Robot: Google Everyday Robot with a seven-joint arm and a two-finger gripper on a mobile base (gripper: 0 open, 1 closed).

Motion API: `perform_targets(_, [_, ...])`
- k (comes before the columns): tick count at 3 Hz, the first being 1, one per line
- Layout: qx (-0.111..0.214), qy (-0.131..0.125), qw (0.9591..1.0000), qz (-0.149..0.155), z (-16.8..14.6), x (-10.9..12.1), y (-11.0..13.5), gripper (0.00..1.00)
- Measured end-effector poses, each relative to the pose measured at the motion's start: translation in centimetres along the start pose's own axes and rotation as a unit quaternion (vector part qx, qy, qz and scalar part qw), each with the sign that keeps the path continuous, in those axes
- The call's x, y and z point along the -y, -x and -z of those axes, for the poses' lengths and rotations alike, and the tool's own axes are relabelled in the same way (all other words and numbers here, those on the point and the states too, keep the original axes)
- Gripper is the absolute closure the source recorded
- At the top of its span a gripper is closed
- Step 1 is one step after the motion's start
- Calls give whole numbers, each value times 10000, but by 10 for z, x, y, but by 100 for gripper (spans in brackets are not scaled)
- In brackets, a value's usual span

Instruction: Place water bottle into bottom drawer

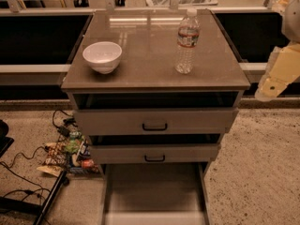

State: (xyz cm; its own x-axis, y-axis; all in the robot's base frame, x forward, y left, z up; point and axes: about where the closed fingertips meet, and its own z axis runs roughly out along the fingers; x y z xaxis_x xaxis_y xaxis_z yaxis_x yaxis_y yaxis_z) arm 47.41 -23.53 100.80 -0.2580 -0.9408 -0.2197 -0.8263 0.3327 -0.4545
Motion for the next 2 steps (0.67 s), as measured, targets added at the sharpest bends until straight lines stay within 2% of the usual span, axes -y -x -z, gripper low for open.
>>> perform_targets(1, [173,-128,9997,-120,0,10,1,0])
perform_targets(2, [736,-277,9960,-435,-7,27,0,0])
